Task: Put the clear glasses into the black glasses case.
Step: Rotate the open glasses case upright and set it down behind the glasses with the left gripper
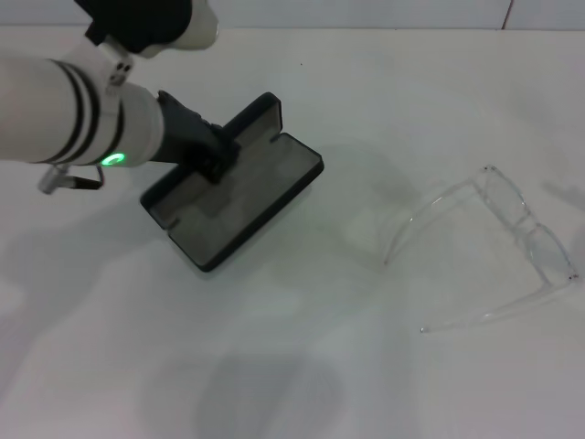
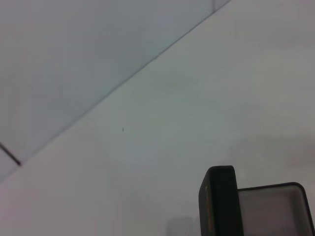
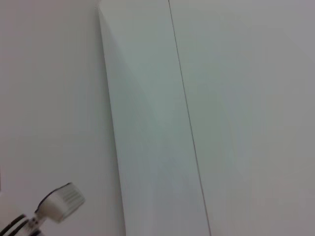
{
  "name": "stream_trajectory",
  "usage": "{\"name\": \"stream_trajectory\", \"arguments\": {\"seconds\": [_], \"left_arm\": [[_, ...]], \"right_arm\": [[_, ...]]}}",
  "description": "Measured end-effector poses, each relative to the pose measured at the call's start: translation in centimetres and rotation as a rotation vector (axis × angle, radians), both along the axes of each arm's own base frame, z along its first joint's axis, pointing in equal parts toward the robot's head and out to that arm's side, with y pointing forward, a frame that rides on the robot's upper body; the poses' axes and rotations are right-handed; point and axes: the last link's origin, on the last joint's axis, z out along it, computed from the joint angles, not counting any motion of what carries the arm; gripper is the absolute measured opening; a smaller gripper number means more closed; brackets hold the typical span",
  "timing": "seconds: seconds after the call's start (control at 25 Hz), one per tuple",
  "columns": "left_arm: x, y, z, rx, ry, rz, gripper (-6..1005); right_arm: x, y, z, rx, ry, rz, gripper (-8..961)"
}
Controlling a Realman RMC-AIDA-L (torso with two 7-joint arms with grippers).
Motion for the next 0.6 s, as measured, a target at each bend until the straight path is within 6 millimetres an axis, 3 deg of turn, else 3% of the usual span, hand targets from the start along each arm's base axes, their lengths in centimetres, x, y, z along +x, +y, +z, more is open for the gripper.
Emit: {"name": "stream_trajectory", "arguments": {"seconds": [0.24, 0.6], "left_arm": [[-0.2, -1.2, 1.7, -0.04, 0.097, -0.222, 207], [-0.2, -2.5, 2.7, -0.137, 0.138, -0.511, 207]], "right_arm": [[0.4, -0.9, 0.0, 0.006, 0.04, -0.004, 877], [0.8, -2.0, -0.1, 0.002, 0.07, -0.007, 876]]}}
